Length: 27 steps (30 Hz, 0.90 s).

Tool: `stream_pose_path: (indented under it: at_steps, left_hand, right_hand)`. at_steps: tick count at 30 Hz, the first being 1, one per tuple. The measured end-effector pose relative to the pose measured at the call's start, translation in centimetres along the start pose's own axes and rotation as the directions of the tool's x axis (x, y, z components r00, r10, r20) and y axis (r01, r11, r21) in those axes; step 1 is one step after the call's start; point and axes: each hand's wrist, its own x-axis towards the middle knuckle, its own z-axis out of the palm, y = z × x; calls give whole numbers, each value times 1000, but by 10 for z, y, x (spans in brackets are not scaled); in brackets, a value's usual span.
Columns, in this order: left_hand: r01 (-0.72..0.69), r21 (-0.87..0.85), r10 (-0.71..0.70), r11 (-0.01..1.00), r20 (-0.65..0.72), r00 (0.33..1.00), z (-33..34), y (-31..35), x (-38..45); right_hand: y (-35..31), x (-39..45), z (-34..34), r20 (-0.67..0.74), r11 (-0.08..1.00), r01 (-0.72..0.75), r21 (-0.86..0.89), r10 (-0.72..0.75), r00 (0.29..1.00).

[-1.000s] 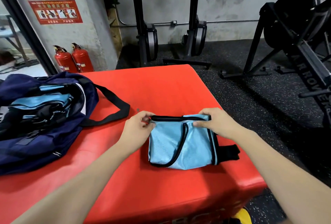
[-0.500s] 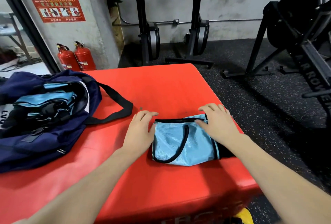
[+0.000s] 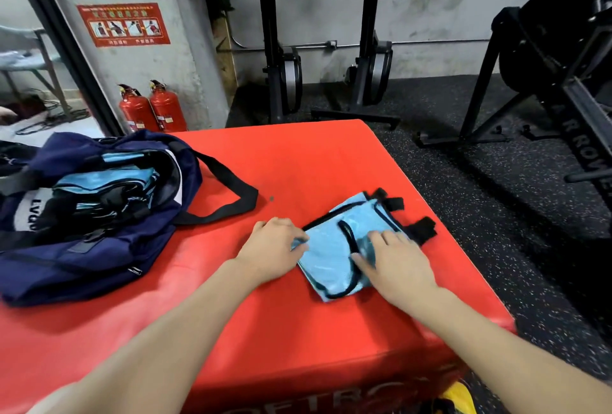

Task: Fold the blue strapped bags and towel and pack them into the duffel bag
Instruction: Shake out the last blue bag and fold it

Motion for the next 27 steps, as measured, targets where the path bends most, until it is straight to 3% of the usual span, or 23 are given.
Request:
stream_pose_path:
  at_steps: [4, 7, 11, 13, 15, 19, 23, 25, 27]
  left_hand:
    - [-68, -67, 72, 995, 62, 995, -7, 19, -11]
    - [-105, -157, 128, 982, 142, 982, -6, 35, -16]
    - [-110, -158, 136, 981, 165, 977, -10, 35, -16]
    - [-146, -148, 165, 978, 128, 978, -11, 33, -16]
    - [-208, -155, 220, 966, 63, 973, -8, 32, -15]
    - [-341, -183, 348, 922, 10, 937, 0, 39, -16]
    - [-327, -11, 326, 945, 120, 938, 9, 41, -19]
    - [-328, 2, 327, 945, 28, 944, 9, 41, -19]
    - [-307, -27, 304, 951, -89, 949, 12, 40, -17]
  right_hand:
    - [43, 19, 5, 105, 997, -46, 58, 40, 994]
    - [52, 20, 5, -2, 974, 11, 225, -11, 1000]
    - [35, 2, -10, -21, 861, 268, 433, -288, 958]
    - [27, -10, -10, 19, 816, 381, 435, -431, 902]
    - [23, -17, -6, -1, 797, 440, 413, -483, 876]
    - [17, -19, -2, -45, 783, 444, 436, -473, 880]
    - [16, -14, -9, 17, 719, 234, 655, -323, 946]
    - [17, -13, -16, 21, 705, 188, 684, -276, 961]
    - [18, -16, -21, -42, 766, 218, 605, -242, 969]
